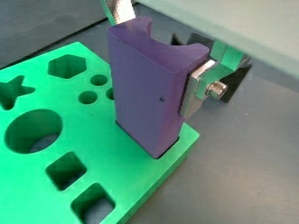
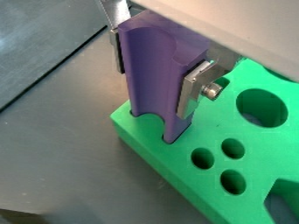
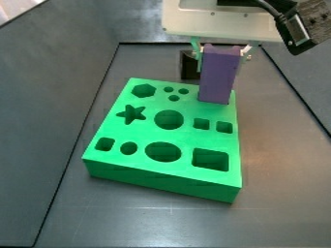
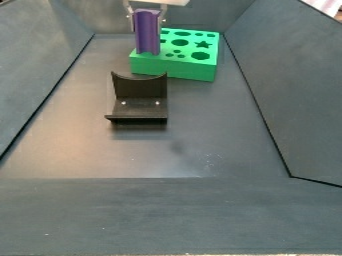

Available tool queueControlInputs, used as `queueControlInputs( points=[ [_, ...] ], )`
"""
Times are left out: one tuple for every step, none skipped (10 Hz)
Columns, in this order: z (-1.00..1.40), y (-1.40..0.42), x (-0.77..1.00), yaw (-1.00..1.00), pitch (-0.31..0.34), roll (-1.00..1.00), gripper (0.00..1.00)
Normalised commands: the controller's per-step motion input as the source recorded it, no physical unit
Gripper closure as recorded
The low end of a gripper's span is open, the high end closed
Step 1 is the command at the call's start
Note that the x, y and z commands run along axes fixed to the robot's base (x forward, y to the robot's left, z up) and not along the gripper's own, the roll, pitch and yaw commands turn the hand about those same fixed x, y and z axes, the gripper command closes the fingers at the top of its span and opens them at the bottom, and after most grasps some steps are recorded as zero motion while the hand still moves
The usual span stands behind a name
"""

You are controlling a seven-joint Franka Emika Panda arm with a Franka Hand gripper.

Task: Pick up the arch object. Move up. Place the arch object on the fixture. Regrasp the arch object. Rotate the arch object. Move to above the board. Insert the arch object.
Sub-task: Insert the arch object.

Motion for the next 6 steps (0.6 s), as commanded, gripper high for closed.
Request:
queueControlInputs(
  points=[
    [-0.12, 0.00, 0.00, -0.05, -0.064, 0.00, 1.00],
    [0.00, 0.00, 0.00, 0.00, -0.019, 0.00, 1.00],
    [-0.07, 0.03, 0.00, 0.00, 0.000, 0.00, 1.00],
    [-0.16, 0.33, 0.42, 0.26, 0.003, 0.00, 1.00],
    [-0.10, 0.21, 0.29, 0.12, 0.000, 0.00, 1.00],
    [0.00, 0.00, 0.00, 0.00, 0.000, 0.00, 1.00]
  ],
)
